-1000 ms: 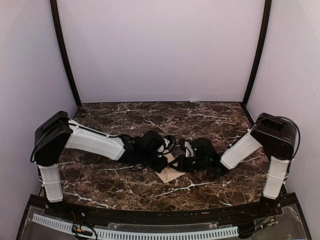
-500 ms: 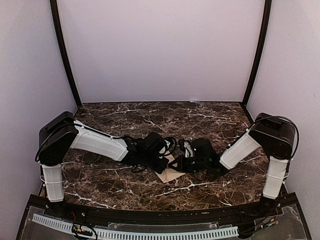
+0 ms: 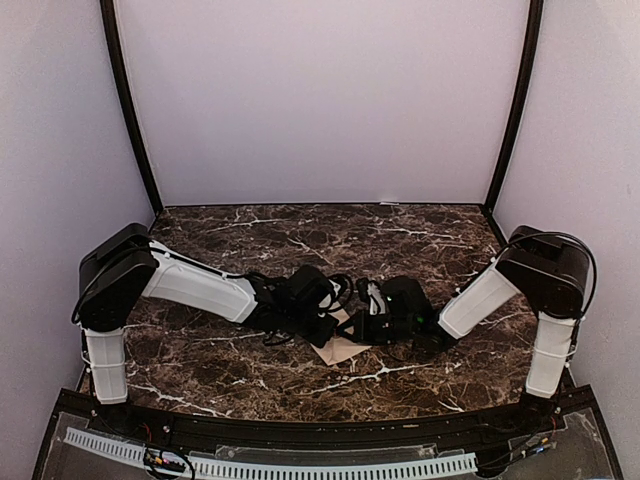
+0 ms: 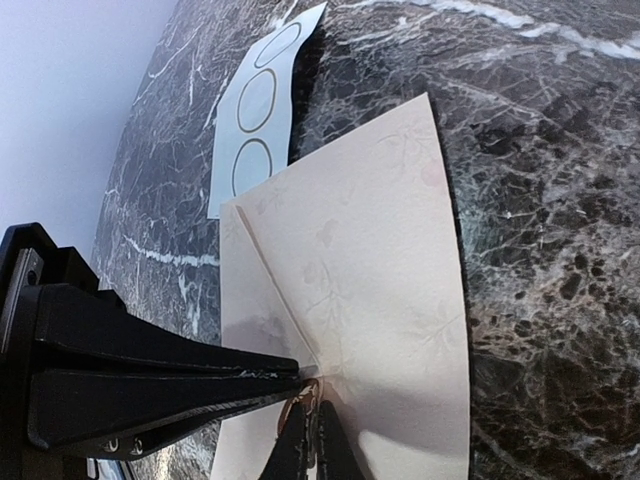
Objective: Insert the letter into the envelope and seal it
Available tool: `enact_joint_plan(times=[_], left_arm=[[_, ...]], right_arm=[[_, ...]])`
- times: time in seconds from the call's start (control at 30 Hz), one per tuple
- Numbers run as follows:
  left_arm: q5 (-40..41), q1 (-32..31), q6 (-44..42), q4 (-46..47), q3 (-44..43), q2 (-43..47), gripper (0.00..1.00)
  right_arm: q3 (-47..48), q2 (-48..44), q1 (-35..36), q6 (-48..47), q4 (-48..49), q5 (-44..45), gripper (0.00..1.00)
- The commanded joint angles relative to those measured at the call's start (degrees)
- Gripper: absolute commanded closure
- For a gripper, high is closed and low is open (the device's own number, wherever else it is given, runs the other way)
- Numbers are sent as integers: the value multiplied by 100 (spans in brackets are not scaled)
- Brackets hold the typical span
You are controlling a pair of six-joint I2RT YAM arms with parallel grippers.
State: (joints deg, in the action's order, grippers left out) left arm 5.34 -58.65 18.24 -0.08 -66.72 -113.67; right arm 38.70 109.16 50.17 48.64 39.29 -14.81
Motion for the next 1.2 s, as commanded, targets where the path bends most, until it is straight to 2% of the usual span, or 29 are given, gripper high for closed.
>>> enact_joint_plan(times=[0.0, 0.1, 0.23, 0.37, 0.4, 0.57, 1.17], left_arm=[[70, 12, -10, -499, 124, -182, 100], [86, 12, -7, -529, 189, -185, 100], [98, 12, 23, -538, 217, -182, 100], [98, 12, 68, -516, 210, -182, 100], [98, 12, 79, -508, 211, -182, 100], [69, 12, 117, -485, 186, -175, 100], [28, 12, 163, -432, 153, -174, 100]], right_arm=[[76, -245, -43, -68, -81, 113, 91], [69, -404, -48, -144, -255, 242, 82], [45, -534, -51, -210, -437, 391, 79], [-63, -644, -51, -190, -483, 527, 72], [-97, -677, -51, -187, -464, 536, 73], [-61, -703, -30, -305, -354, 151, 99], [342, 18, 19, -175, -361, -30, 100]])
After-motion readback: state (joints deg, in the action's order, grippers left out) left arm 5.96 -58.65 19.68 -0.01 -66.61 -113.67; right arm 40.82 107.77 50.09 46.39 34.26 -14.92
